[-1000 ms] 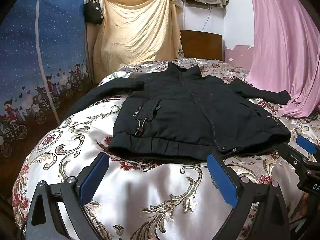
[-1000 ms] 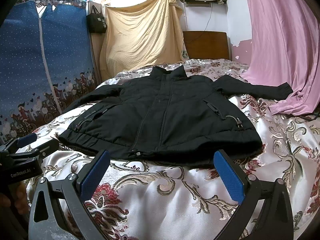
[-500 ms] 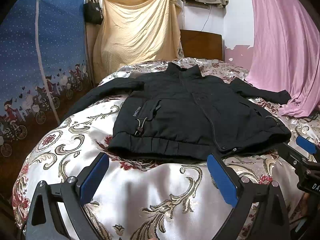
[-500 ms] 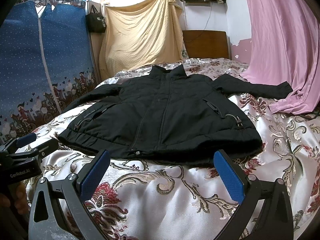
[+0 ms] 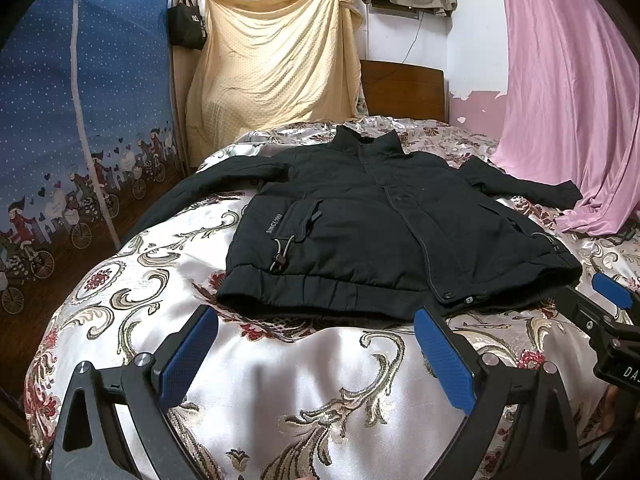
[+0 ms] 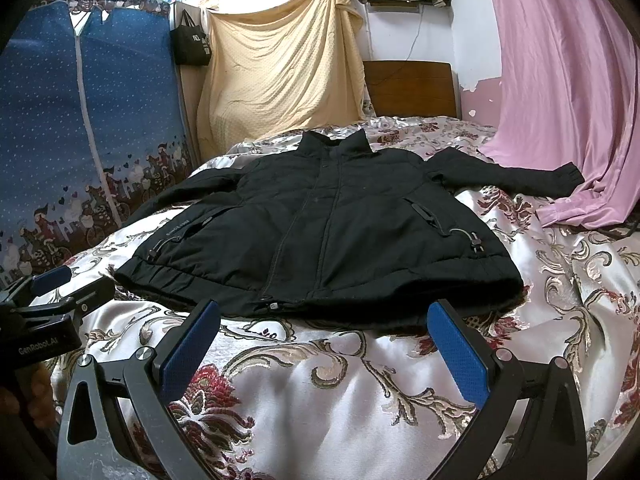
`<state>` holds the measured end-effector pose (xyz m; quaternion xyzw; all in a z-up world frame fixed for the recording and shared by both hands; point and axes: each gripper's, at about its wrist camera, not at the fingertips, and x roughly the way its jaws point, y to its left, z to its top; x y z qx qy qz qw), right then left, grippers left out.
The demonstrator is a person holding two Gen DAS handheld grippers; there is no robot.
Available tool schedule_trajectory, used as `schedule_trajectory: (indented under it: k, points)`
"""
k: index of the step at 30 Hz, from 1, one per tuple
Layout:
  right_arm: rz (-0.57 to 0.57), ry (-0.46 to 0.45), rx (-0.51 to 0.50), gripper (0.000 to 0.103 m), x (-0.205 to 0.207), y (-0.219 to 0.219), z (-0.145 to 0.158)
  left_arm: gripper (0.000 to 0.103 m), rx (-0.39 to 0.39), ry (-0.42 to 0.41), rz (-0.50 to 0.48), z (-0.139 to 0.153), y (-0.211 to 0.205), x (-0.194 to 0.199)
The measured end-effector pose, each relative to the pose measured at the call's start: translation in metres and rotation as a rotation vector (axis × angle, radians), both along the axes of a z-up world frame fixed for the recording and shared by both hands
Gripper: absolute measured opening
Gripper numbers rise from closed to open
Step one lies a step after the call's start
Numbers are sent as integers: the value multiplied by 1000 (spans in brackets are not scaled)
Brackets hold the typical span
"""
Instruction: Fold large clothes
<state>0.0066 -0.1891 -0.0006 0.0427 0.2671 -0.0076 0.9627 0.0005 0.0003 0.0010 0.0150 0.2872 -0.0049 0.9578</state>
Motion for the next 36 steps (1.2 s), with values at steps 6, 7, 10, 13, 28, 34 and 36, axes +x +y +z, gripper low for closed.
schedule_trajectory:
  k: [6, 7, 10, 13, 28, 34, 36]
  points:
    - [0, 1, 1, 102, 0, -1, -1, 99, 1, 0, 0, 0, 0, 0]
    - [-1, 1, 1, 102, 0, -1, -1, 99, 1, 1, 0, 0, 0, 0]
    - [-1, 2, 1, 102, 0, 0, 0, 99, 1, 1, -1, 0, 0, 0]
    - [-3, 3, 2, 102, 0, -2, -3, 99, 1, 1, -1, 0, 0, 0]
    - [-2, 5, 2, 102, 1, -2, -3, 99, -2, 2, -1, -9, 2, 2]
    - [-2, 6, 2, 102, 1, -1, -3, 99, -2, 2, -1, -10, 3, 2]
    - [-3, 7, 2, 102, 1, -1, -3, 99, -1, 5, -1, -10, 3, 2]
